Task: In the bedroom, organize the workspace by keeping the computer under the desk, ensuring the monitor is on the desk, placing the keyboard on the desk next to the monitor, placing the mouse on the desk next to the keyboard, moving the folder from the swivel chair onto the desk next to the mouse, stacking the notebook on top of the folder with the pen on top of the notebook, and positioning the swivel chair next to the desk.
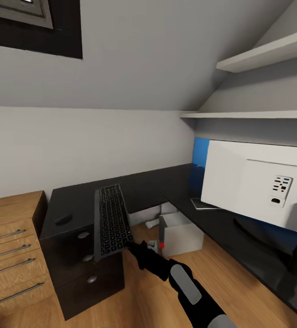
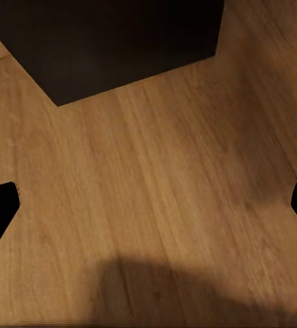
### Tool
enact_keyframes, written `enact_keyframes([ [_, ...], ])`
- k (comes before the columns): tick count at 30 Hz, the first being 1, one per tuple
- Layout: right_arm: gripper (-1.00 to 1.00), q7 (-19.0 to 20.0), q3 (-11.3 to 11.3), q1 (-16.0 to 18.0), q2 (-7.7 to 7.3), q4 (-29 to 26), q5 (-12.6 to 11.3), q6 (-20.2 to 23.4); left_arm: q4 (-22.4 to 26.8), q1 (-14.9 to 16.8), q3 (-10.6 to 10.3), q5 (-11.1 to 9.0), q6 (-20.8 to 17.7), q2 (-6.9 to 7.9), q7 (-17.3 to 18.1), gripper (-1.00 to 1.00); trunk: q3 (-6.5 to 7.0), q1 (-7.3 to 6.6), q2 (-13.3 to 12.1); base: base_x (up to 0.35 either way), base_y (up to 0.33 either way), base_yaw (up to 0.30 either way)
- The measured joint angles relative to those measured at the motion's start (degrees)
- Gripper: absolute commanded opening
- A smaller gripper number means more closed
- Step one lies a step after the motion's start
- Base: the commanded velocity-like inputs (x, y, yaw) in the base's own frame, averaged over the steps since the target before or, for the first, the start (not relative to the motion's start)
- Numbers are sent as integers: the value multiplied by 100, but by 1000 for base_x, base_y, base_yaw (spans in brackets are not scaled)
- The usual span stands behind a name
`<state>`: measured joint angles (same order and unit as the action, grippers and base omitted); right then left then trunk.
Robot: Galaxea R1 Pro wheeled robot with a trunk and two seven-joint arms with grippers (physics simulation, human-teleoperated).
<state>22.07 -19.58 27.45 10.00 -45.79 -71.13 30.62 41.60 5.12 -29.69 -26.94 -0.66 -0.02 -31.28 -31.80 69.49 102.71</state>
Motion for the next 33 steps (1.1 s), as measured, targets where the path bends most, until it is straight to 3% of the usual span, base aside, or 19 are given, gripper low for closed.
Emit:
enact_keyframes([
  [7, -100, 218, 25, -5, -18, -101, -2, 390, 0, 0, 0, 1, -2, -2, -1, 100, 27, 0, -1, 0, -14, 127],
  [14, -100, 1297, 25, -5, -15, -120, -11, 410, -1, 1, 0, 1, -2, -3, -1, 100, 31, 0, -1, 0, -1, 9],
  [28, -100, 1458, 37, -7, -28, -77, 51, 388, 0, 1, 6, 1, 3, 2, -2, 100, 31, -2, -1, 45, 32, 0],
  [33, -100, 1456, 30, -6, -139, -74, 46, 392, 0, 1, 9, -15, 3, 6, -1, 100, 30, -1, -1, 182, 78, 0],
])
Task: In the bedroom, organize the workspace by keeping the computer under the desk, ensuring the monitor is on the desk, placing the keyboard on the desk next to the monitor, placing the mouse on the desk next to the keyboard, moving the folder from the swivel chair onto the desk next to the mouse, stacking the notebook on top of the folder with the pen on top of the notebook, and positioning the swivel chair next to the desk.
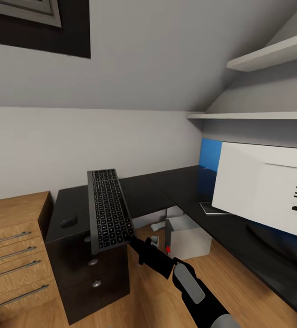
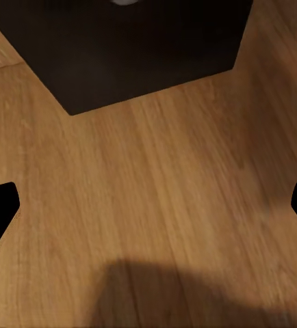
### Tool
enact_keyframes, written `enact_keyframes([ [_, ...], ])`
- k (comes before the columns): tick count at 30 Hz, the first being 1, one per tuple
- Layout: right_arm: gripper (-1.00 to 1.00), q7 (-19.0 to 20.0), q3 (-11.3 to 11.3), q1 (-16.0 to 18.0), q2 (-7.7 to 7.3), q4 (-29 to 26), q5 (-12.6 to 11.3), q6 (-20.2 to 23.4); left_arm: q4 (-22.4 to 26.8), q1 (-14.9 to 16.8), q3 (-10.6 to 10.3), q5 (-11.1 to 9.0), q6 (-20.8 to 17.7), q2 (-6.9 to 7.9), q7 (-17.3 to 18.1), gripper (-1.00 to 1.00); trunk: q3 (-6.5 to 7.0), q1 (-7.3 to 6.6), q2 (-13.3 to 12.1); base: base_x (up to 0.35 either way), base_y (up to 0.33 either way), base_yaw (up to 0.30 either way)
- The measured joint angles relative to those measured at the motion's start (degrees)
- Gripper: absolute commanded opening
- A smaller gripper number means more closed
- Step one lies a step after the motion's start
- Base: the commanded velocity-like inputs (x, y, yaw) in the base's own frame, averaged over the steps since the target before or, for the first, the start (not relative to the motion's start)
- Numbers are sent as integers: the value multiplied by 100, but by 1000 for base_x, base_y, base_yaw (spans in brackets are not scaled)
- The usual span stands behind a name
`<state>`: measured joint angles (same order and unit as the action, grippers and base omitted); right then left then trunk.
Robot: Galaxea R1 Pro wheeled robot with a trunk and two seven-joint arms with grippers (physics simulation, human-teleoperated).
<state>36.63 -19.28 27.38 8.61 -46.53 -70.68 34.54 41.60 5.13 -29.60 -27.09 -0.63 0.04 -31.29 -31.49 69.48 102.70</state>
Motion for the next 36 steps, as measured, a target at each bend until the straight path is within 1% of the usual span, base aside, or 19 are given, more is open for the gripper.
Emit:
enact_keyframes([
  [3, -100, -18, 5, -1, -1, 35, 20, 10, 4, 0, -6, 0, 5, 0, 3, 100, 0, -1, 0, 205, 4, 0],
  [5, -100, -30, 4, 1, 3, 252, 69, -5, 8, 0, -8, 4, 7, -1, 7, 100, 0, -1, 0, 288, 1, 0],
  [7, -100, -37, 2, 5, 11, 364, 23, 19, 5, 0, -8, 5, 7, -2, 6, 100, 0, 0, 0, 171, 0, 0],
  [9, -100, -83, -2, 6, 15, 419, 31, 18, 4, 0, -9, 6, 6, -4, 2, 100, 0, 1, 0, 77, 0, 0],
  [12, -100, -244, -5, 7, 24, 452, 41, -16, 6, 0, -18, 10, 6, -9, 0, 100, 0, 1, 0, 19, 0, 0],
  [15, -100, -320, -4, 8, 26, 455, 13, -35, 8, 0, -43, 16, 7, -15, 0, 100, 0, 2, 0, 5, 0, 0],
  [21, -100, -340, -9, 8, 34, 445, -2, -195, 8, 0, -72, 33, 9, -29, 0, 100, 0, 2, 0, 1, 0, 0],
  [26, -100, -282, 3, 8, 29, 378, -8, -319, 9, 0, -78, 39, 32, -28, 0, 100, 0, 2, 0, 0, 0, 10],
  [36, -100, -309, -14, 9, 67, 364, 10, -357, 11, -2, -76, 40, 39, -27, -5, 100, 0, 2, 0, 0, 0, 222],
])
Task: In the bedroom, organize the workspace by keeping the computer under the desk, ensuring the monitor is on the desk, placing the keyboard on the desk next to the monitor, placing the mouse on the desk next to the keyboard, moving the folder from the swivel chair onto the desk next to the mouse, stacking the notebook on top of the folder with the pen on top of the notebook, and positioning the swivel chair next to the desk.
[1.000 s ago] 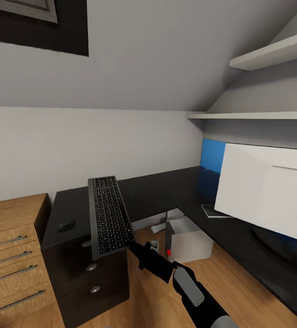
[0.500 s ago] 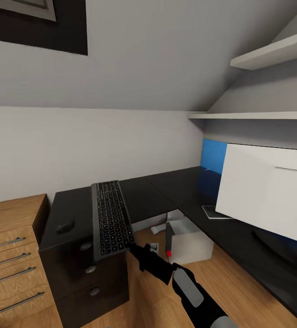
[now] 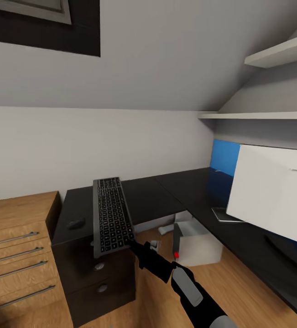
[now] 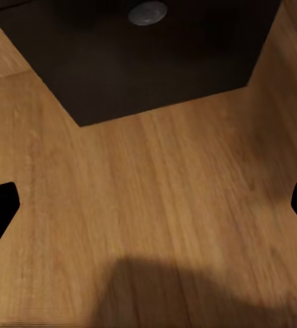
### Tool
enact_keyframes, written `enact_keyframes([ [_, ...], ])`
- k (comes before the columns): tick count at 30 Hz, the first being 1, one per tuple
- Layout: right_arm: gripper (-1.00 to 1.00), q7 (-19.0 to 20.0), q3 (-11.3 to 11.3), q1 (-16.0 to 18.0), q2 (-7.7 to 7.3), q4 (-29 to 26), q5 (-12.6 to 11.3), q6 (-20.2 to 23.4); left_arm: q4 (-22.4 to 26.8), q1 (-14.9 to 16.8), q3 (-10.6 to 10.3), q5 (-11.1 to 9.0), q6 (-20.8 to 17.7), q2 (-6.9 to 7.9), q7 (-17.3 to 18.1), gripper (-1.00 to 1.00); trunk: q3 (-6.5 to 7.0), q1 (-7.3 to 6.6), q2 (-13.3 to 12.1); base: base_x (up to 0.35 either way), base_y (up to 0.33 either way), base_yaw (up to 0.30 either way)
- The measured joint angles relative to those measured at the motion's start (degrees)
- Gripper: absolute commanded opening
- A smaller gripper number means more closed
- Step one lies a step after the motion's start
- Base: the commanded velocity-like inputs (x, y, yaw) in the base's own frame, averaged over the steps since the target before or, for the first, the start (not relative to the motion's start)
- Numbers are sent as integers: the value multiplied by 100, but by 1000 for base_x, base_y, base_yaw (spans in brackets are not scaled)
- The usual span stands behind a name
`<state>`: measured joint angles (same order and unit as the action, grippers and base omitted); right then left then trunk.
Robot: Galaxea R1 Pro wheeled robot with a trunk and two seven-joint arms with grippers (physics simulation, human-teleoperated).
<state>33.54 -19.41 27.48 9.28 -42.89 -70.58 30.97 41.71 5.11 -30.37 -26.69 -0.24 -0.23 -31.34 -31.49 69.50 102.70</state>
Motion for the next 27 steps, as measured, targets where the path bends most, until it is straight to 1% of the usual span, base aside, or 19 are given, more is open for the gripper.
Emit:
enact_keyframes([
  [6, -100, -2, 10, 0, 4, 11, 10, -42, 0, 0, 0, 0, 0, 1, -3, 100, 0, 0, 0, 0, 0, 276],
  [8, -100, -5, 51, 0, 4, 18, 1, -147, 0, 0, 0, 0, 0, 1, -4, 100, 0, 0, 0, 0, 0, 275],
  [9, -100, -9, 111, 0, 0, 24, 12, -290, 1, 0, 1, 0, 0, 2, -3, 100, 0, 0, 0, 0, 0, 260],
  [10, -100, -8, 120, 1, 0, 22, -12, -314, 0, 0, 0, 0, 0, 2, -4, 100, 0, 0, 0, 0, 0, 159],
  [11, -100, -9, 150, -1, -10, 23, 27, -394, -1, 1, -1, 0, 0, 1, -4, 100, 0, 0, 0, 0, 0, 102],
  [12, -100, -3, 168, 0, -18, 13, -10, -406, -1, 1, -1, 1, 0, 1, -4, 100, 0, 0, 0, 0, 0, 81],
  [21, -100, -4, 144, -1, -8, 32, 12, -448, 48, 2, -3, 3, 23, 1, 1, 100, 0, 0, 0, 0, 0, 17],
  [22, -100, -37, 147, -1, -4, 43, 19, -458, 53, 2, -2, 5, 55, 1, 1, 100, 0, 0, 0, 0, 0, 1],
  [25, -100, -340, 173, -1, -5, 56, 30, -470, 60, 1, 4, 17, 207, 5, 8, 100, 0, 0, 0, 0, 0, 0],
  [26, -100, -552, 254, -1, -7, 63, 41, -485, 59, 0, 8, 22, 277, 8, 11, 100, 0, 0, 0, 0, 0, 0],
  [27, -100, -682, 316, -1, -3, 63, 42, -480, 58, 0, 9, 22, 307, 9, 13, 100, 0, 0, 0, 0, 0, 0],
])
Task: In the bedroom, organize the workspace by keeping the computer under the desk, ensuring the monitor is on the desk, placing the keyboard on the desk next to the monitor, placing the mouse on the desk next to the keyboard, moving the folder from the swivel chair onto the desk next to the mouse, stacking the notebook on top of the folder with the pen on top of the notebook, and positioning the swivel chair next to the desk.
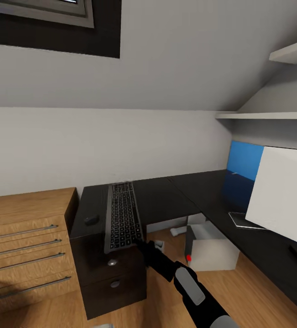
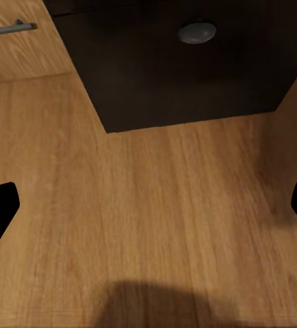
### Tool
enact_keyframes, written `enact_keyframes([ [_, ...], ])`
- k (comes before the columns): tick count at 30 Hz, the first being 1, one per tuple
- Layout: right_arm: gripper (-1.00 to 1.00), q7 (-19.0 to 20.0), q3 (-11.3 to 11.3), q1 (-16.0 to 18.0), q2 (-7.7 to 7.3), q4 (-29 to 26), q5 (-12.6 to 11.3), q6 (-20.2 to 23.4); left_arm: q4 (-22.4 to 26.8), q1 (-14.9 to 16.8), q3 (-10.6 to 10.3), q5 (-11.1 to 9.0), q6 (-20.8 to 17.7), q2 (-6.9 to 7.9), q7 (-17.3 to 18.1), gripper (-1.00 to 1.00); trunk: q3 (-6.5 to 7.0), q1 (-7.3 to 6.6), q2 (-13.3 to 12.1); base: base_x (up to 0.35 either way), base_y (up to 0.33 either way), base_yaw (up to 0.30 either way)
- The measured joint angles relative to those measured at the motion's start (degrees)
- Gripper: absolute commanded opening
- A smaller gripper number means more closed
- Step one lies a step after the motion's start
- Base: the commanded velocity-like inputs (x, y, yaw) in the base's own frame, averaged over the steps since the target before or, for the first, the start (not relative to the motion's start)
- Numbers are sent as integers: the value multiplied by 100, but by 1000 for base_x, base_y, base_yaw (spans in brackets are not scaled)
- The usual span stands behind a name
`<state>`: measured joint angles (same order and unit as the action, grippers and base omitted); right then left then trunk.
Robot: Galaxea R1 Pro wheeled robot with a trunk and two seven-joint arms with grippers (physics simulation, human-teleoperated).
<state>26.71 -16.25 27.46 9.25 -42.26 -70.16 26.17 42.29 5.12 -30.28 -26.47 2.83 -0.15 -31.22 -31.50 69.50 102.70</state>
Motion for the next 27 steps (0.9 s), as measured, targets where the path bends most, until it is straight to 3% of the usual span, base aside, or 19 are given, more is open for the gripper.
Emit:
enact_keyframes([
  [4, -100, -255, 131, 0, 0, -3, -38, 20, -1, 0, 1, 0, 43, 1, 2, 100, 0, 0, 0, 0, 0, 0],
  [12, -100, -323, 165, 1, -2, -4, -47, 27, -2, 0, 1, -1, 57, 2, -5, 100, 0, 0, 0, 11, 3, 0],
  [27, -100, -529, 159, 0, 6, -4, -55, 30, -1, 0, 2, -6, 59, 1, -7, 100, 0, -2, 0, 227, 103, 0],
])
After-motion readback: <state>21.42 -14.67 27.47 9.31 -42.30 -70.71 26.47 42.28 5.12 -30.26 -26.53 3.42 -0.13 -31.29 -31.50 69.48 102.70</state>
